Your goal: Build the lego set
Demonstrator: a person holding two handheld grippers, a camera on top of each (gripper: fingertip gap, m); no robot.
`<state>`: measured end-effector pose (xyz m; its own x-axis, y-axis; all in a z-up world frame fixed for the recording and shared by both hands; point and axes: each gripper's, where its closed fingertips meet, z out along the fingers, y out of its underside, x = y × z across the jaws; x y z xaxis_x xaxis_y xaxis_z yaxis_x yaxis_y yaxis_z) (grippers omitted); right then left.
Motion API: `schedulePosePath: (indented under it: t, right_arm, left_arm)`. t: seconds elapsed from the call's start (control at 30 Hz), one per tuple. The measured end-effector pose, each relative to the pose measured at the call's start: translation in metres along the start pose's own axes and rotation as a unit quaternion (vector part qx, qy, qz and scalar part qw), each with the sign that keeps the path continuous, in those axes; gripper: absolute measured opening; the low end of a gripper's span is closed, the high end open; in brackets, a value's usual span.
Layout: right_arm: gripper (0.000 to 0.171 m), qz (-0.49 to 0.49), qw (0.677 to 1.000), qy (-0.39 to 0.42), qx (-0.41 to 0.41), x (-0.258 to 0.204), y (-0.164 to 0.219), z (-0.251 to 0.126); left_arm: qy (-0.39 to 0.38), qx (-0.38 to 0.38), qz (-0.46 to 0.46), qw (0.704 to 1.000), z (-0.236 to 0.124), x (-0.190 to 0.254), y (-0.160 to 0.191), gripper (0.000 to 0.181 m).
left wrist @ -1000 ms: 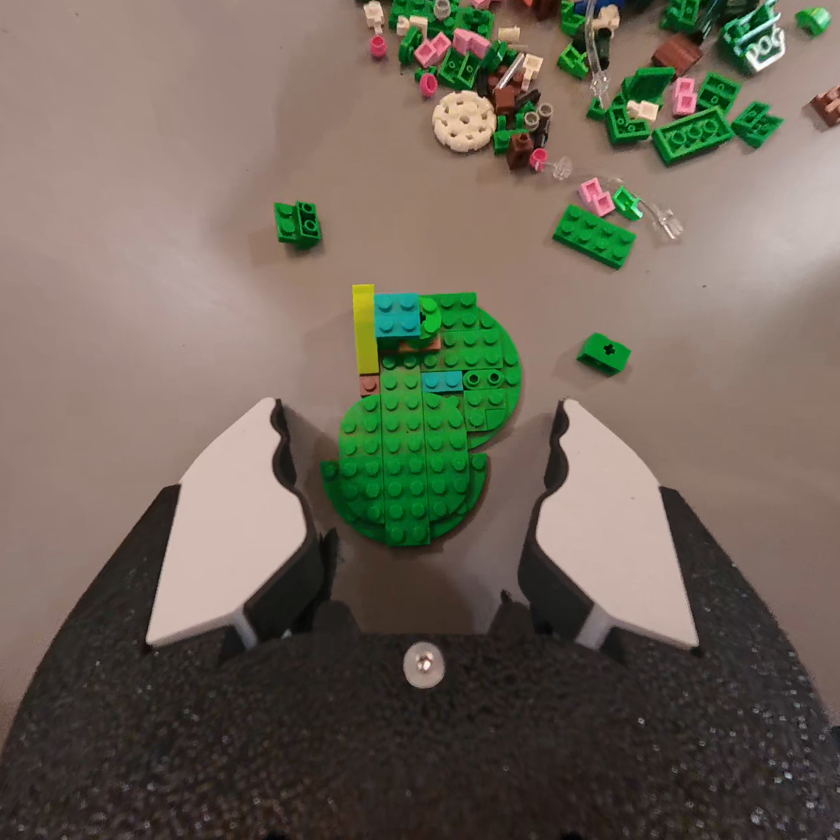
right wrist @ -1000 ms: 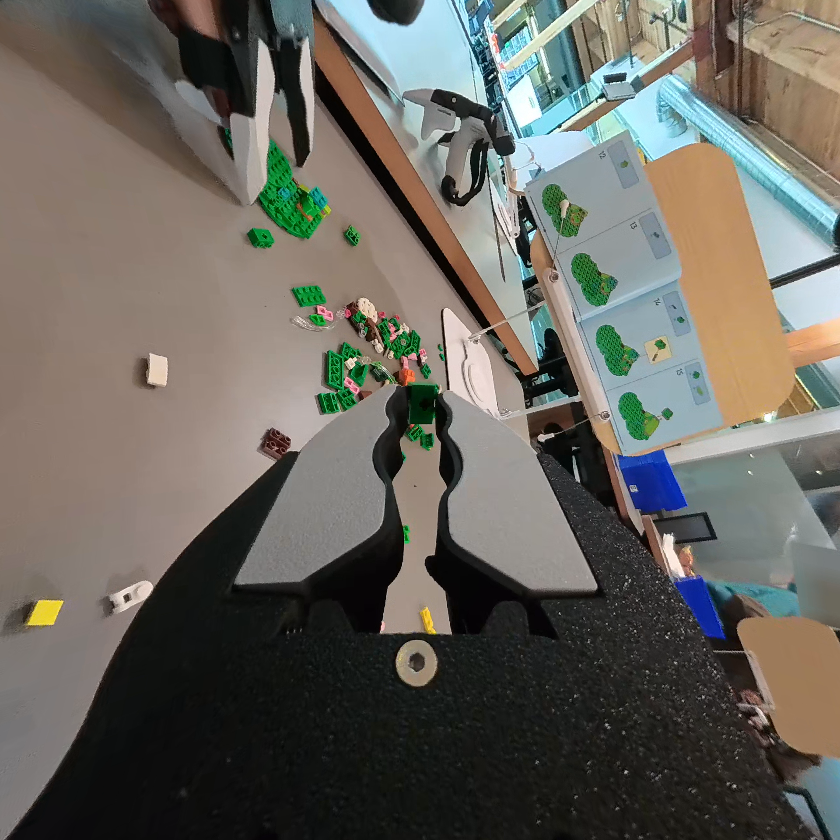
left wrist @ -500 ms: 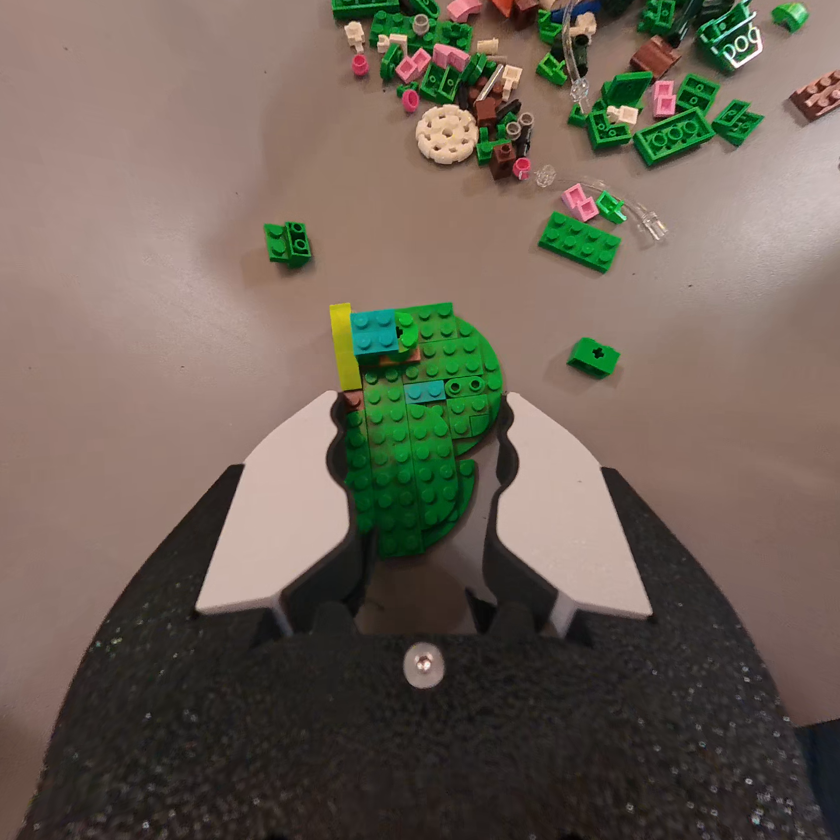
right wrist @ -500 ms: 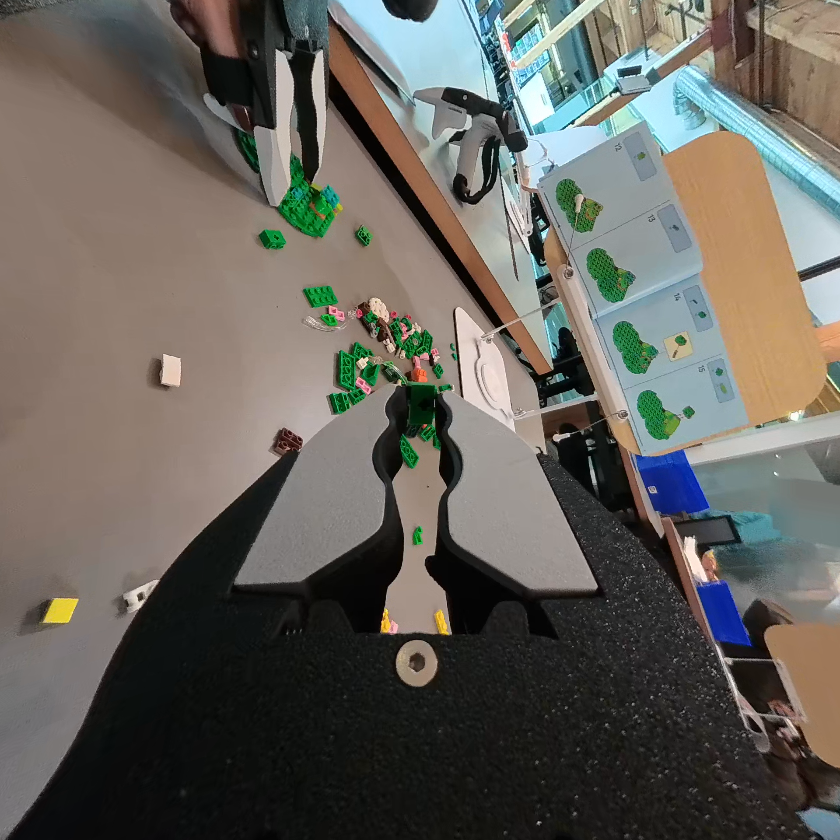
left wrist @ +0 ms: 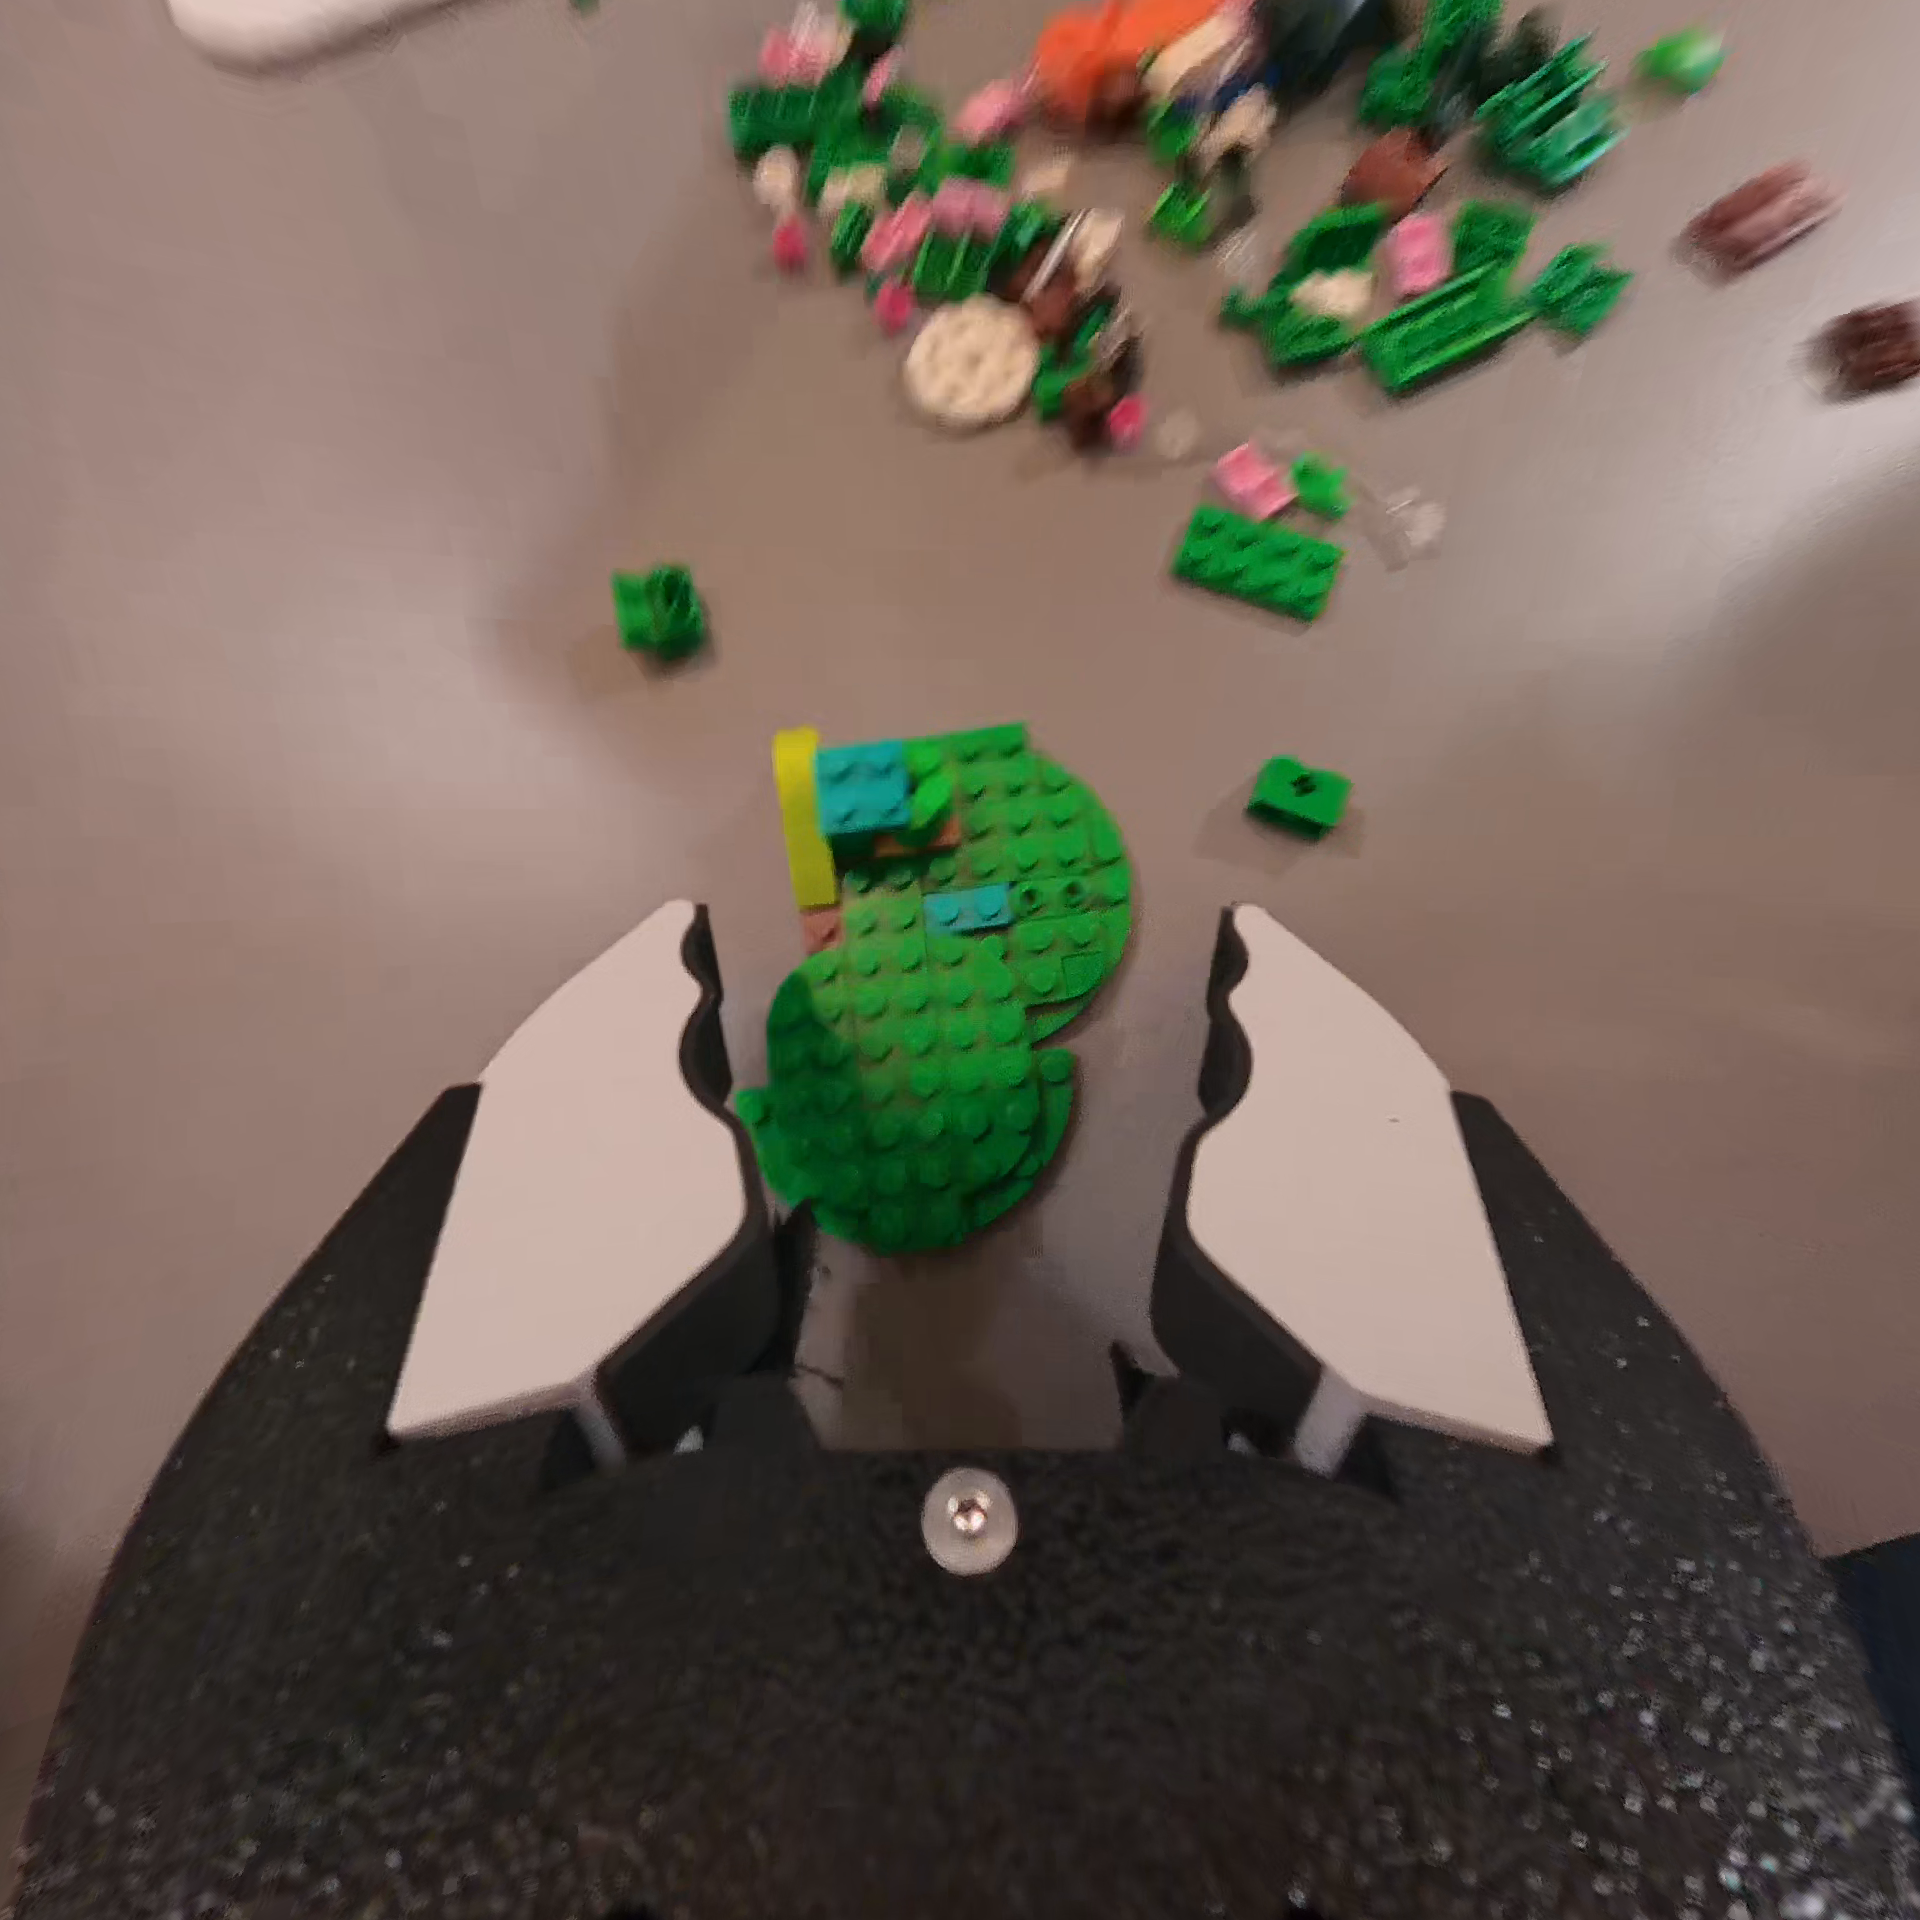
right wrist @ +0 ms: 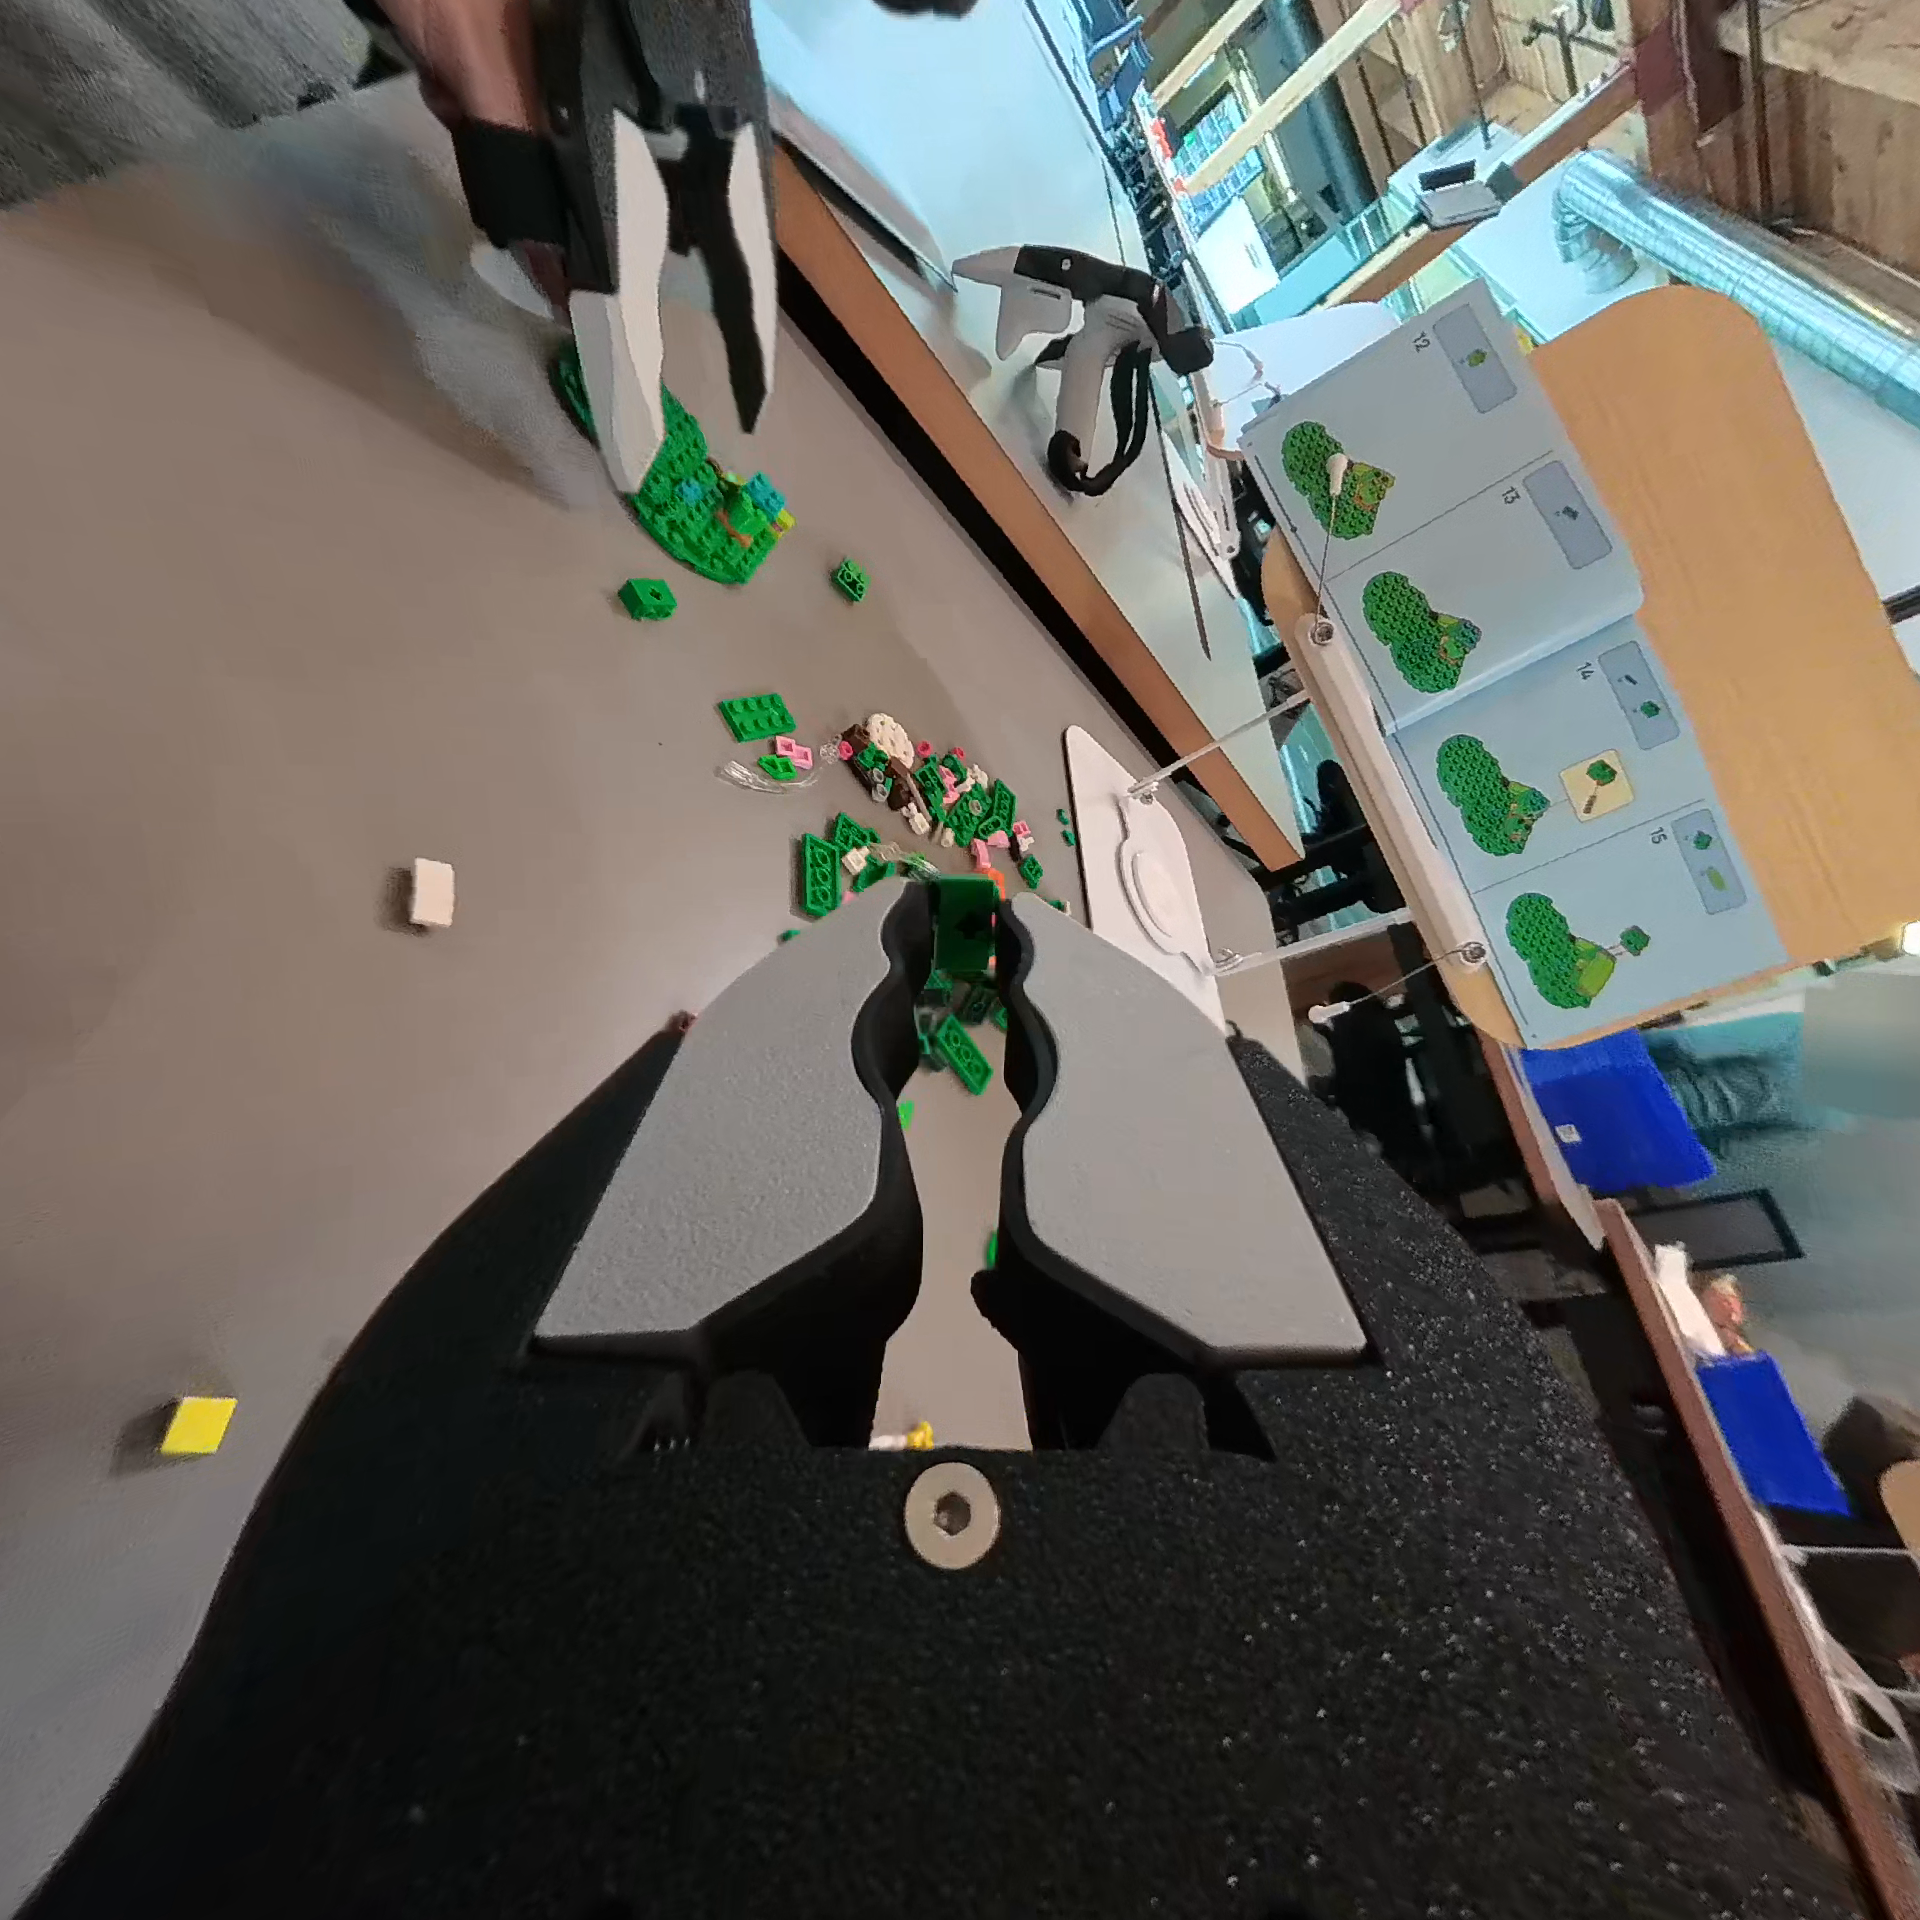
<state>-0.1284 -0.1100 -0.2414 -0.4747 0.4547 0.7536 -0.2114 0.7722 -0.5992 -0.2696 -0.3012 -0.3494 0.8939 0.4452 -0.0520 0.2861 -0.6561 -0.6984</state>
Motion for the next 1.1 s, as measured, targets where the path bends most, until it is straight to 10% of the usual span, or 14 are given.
schedulePosePath:
  t: [0.2, 0.57, 1.1]
  right_arm:
    - [0.010, 0.038, 0.999, -0.012, 0.018, -0.002, -0.004, 0.004]
    - [0.011, 0.074, 0.997, -0.032, 0.020, -0.007, -0.004, 0.008]
    - [0.011, -0.001, 0.975, -0.211, -0.065, -0.086, 0.021, 0.060]
  left_arm:
    - [0.073, 0.014, 0.108, 0.991, 0.004, 0.052, -0.014, 0.058]
    - [0.150, -0.010, 0.068, 0.986, 0.021, 0.080, -0.010, 0.054]
    - [0.092, 0.027, 0.045, 0.994, 0.026, 0.068, -0.012, 0.016]
